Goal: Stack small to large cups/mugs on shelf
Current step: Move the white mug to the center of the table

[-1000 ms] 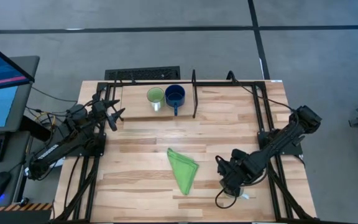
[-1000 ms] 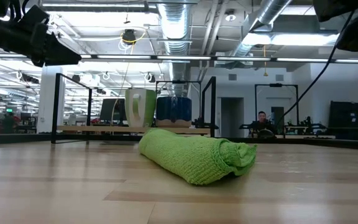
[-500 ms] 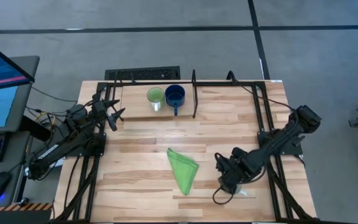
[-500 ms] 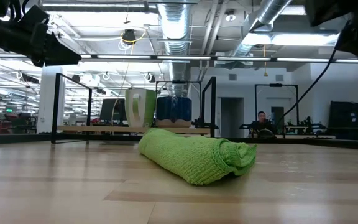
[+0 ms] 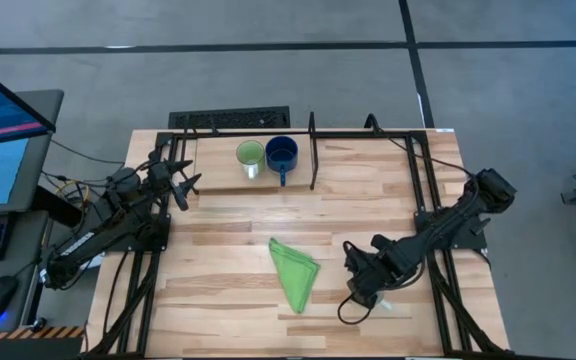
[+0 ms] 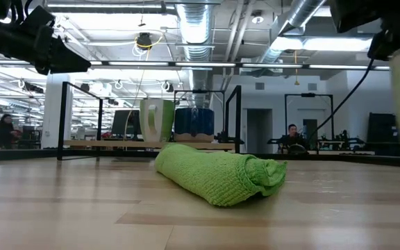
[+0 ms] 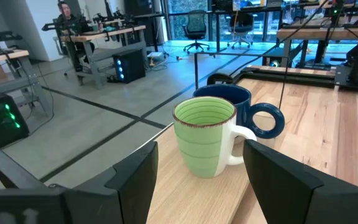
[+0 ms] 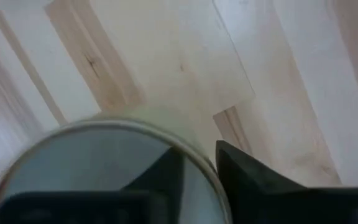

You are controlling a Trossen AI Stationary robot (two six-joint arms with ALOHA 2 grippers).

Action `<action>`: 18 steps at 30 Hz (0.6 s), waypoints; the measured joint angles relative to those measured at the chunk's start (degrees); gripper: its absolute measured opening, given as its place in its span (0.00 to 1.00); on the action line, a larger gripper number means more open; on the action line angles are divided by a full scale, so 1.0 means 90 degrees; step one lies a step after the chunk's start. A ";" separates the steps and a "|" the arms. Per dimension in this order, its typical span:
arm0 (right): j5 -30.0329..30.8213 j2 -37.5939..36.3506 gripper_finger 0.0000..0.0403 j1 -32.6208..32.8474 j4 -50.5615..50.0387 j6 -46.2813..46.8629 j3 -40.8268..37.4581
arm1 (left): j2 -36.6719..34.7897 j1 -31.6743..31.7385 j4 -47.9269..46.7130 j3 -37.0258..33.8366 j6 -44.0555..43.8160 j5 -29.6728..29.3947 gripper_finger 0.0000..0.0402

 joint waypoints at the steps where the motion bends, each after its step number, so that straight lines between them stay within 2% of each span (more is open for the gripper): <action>1: -0.0024 -0.0007 0.18 -0.0032 -0.0018 -0.0004 0.0000 | 0.0000 0.0000 0.0000 0.0000 0.0000 0.0000 0.57; 3: 0.0026 -0.0010 0.08 -0.0118 0.0089 0.0022 0.0007 | 0.0000 0.0000 0.0000 0.0000 0.0000 0.0000 0.57; 4: 0.0015 -0.0012 0.07 -0.0185 0.0113 -0.0085 0.0028 | 0.0000 0.0002 0.0000 0.0000 0.0000 0.0000 0.57; 9: 0.0048 -0.0010 0.07 -0.0512 0.0265 -0.0183 0.0007 | 0.0000 0.0002 0.0000 0.0000 0.0002 0.0000 0.57; 18: 0.0094 -0.0175 0.07 -0.1278 0.0256 -0.1347 0.0212 | 0.0000 0.0001 0.0000 0.0000 0.0004 0.0000 0.57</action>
